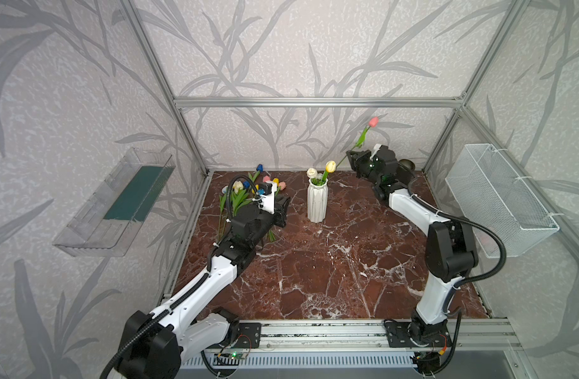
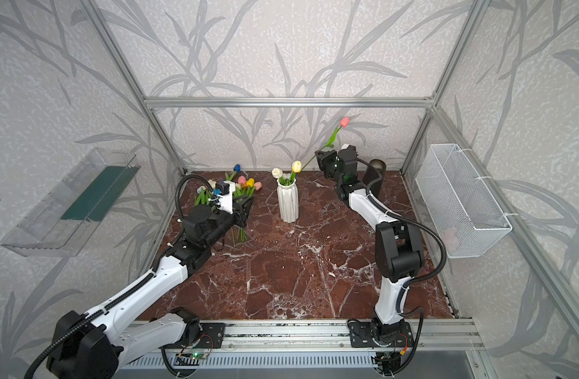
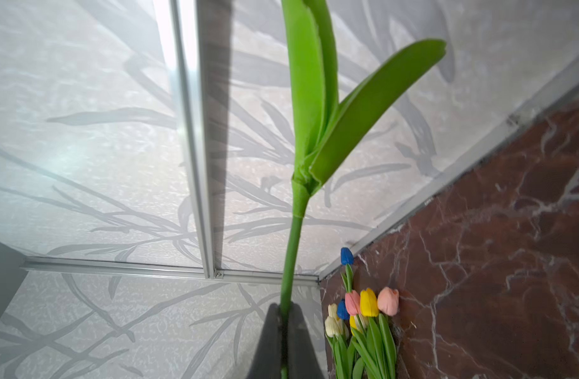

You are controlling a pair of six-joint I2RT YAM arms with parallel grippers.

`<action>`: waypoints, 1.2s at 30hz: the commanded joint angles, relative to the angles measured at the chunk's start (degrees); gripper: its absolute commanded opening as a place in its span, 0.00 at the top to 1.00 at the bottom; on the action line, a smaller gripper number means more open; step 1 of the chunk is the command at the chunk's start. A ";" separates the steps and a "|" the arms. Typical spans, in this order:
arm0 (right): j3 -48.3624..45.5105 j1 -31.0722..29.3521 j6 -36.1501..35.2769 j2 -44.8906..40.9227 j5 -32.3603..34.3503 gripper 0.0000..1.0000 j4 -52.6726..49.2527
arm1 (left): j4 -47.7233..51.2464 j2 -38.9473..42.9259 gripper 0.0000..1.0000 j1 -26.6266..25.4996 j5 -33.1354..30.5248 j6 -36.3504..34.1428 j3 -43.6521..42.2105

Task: Arrange the flowers into the vase
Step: 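Grasp the pink tulip stem with the right gripper and lift it high, then move the left gripper to the pink tulip stem and grasp it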

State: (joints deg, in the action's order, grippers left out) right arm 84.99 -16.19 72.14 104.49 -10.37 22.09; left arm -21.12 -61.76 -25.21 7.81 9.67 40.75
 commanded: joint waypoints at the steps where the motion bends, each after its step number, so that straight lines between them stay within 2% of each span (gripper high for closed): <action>1: 3.43 -2.99 -19.64 -5.62 10.79 1.00 -6.08 | -2.59 -0.07 0.73 -0.36 0.60 0.41 -0.95; 4: 6.64 -6.16 -34.11 -8.33 14.63 1.00 -7.01 | -2.83 -0.25 0.72 -0.35 0.48 0.52 -1.11; 6: 11.32 -7.84 -45.05 -8.02 11.90 1.00 -9.48 | -2.96 -0.29 0.73 -0.36 0.40 0.52 -1.20; 9: 22.67 -11.36 -61.91 -4.96 7.39 1.00 -23.00 | -3.08 -0.27 0.73 -0.44 -0.02 0.12 -1.44; 11: 29.14 -12.04 -67.67 -2.58 4.47 1.00 -31.98 | -3.02 -0.46 0.72 -0.37 -0.41 0.08 -1.47; 15: 37.90 -12.77 -74.69 1.34 0.40 1.00 -42.38 | -4.23 -1.37 0.73 -0.40 -0.90 -0.36 -1.73; 17: 40.15 -13.00 -76.09 3.19 0.15 1.00 -43.99 | -4.97 -2.20 0.73 -0.42 -0.80 -0.42 -1.51; 19: 38.77 -12.99 -75.55 3.93 -0.79 1.00 -41.27 | -5.45 -2.73 0.73 -0.45 -0.40 -0.30 -1.29; 27: 27.30 -13.01 -69.41 3.41 -9.82 1.00 -21.54 | -4.73 -3.17 0.72 0.29 -0.38 -1.02 0.69; 30: 23.16 -13.04 -68.72 3.09 -11.41 1.00 -14.56 | -4.96 -2.50 0.72 0.73 -0.12 -2.36 1.98; 32: 20.49 -12.93 -68.66 2.87 -12.42 1.00 -10.27 | -6.53 -2.32 0.65 1.08 -0.36 -3.83 2.72; 34: 18.37 -12.83 -68.34 2.90 -13.06 1.00 -7.05 | -6.84 -2.82 0.65 2.21 -0.35 -4.04 5.07; 36: 16.00 -12.85 -68.31 2.59 -12.79 1.00 -3.45 | -6.61 -4.60 0.64 4.93 3.22 -2.18 8.54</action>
State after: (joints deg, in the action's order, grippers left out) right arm 102.87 -29.21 2.96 108.73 -21.17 8.36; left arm -25.17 -65.58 -22.81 8.45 7.42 44.01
